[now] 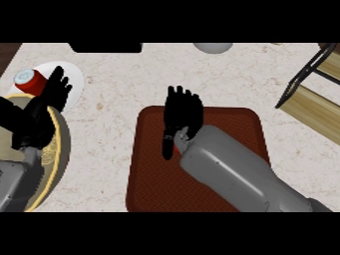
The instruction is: Pick the bell pepper from the tray and place it in the tiered shelf
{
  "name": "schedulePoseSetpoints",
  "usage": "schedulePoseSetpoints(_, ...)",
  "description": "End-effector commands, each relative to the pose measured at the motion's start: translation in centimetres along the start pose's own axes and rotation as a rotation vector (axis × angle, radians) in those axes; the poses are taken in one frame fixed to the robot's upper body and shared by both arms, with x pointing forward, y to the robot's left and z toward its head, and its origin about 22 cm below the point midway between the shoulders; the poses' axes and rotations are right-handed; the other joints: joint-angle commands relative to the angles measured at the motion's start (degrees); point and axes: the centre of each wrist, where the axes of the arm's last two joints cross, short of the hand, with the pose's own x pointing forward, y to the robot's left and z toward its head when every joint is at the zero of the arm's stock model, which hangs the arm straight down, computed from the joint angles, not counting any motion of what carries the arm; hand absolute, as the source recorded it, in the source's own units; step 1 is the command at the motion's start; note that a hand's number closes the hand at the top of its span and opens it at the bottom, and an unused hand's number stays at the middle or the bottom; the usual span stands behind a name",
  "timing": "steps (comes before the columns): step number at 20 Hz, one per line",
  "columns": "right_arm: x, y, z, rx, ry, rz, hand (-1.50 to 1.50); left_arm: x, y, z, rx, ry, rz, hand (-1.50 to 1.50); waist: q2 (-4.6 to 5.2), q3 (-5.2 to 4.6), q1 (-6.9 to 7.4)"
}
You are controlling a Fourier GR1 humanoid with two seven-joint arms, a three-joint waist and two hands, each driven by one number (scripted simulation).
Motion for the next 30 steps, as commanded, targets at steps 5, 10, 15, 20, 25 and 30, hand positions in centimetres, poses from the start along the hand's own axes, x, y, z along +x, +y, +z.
schedulePoseSetpoints(5, 0.8, 1.4, -0.8, 0.052, 0.181, 0.123, -1.50, 0.4, -0.2, 0.2, 0.013, 0.015, -0.004, 0.00, -0.11, 0.06, -0.33)
schedulePoseSetpoints(10, 0.6, 3.6, 0.4, 0.063, 0.187, 0.134, -1.50, 0.6, 1.9, 0.5, 0.008, 0.013, -0.001, 0.00, -0.17, 0.05, -0.20)
schedulePoseSetpoints(15, 0.0, 4.6, 0.1, 0.062, 0.196, 0.106, -1.50, -1.3, 0.6, 0.2, 0.011, 0.012, 0.008, 0.00, -0.01, 0.04, -0.32)
schedulePoseSetpoints(20, -0.9, 4.1, -1.7, 0.026, 0.195, 0.083, -1.50, -1.0, 0.6, 1.2, 0.004, 0.015, 0.016, 0.00, -0.01, 0.06, -0.04)
schedulePoseSetpoints(25, -2.1, 6.0, -2.5, 0.053, 0.198, 0.090, -1.50, -0.1, -0.8, 1.1, -0.003, 0.006, 0.002, 0.00, 0.00, 0.08, -0.04)
schedulePoseSetpoints(30, -1.9, 5.8, -3.8, 0.073, 0.234, 0.073, -1.50, -1.2, -0.5, 1.2, 0.001, 0.002, -0.006, 0.00, 0.18, 0.07, 0.88)
